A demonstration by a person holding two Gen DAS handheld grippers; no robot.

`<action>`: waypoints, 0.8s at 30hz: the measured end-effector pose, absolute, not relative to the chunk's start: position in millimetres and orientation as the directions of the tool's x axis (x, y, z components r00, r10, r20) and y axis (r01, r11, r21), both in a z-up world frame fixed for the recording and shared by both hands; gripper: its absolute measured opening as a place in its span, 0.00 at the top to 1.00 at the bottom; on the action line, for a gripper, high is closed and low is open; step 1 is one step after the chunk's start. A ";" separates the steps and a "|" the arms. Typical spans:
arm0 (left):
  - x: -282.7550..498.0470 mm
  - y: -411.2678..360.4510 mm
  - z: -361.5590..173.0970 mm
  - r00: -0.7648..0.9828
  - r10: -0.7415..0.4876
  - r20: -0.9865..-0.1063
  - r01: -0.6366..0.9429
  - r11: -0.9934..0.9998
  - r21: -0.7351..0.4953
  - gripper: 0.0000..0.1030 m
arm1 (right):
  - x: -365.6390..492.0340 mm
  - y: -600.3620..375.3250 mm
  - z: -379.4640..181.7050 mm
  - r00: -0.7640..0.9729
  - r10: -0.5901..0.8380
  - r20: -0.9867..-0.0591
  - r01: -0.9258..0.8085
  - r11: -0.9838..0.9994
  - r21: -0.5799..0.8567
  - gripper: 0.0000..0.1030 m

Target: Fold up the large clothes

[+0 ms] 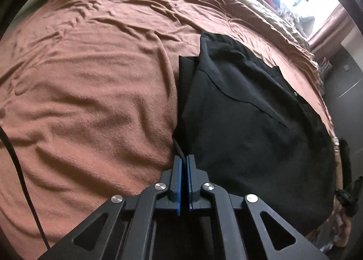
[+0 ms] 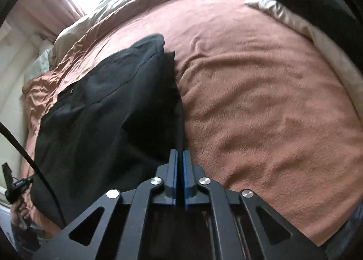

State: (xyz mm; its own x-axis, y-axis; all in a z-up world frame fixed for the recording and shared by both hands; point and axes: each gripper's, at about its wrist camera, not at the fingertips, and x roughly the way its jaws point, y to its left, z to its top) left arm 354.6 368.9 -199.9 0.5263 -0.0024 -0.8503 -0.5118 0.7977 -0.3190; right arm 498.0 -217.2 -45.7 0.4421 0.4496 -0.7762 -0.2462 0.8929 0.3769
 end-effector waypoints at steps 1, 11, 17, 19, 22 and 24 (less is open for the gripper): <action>353.0 368.4 -199.3 0.526 0.004 -0.850 -0.515 0.797 -0.315 0.97 | 497.8 -219.3 -45.6 0.457 0.442 -0.772 -0.235 0.897 0.375 1.00; 326.0 377.9 -176.3 0.577 -0.010 -0.816 -0.542 0.743 -0.392 0.86 | 474.9 -238.4 -18.4 0.527 0.409 -0.745 -0.165 0.909 0.382 1.00; 295.2 381.7 -170.8 0.614 -0.035 -0.789 -0.563 0.682 -0.468 0.49 | 453.9 -234.3 7.8 0.524 0.447 -0.725 -0.200 0.892 0.406 1.00; 286.0 381.2 -172.5 0.619 -0.046 -0.784 -0.570 0.662 -0.488 0.49 | 446.5 -230.6 14.1 0.525 0.460 -0.716 -0.215 0.886 0.412 1.00; 272.0 378.4 -179.9 0.610 -0.063 -0.790 -0.586 0.634 -0.504 0.49 | 436.0 -226.5 19.6 0.515 0.490 -0.703 -0.238 0.870 0.431 1.00; 263.4 377.7 -186.1 0.613 -0.087 -0.785 -0.592 0.608 -0.529 0.49 | 428.9 -222.1 21.5 0.511 0.502 -0.698 -0.249 0.863 0.439 0.99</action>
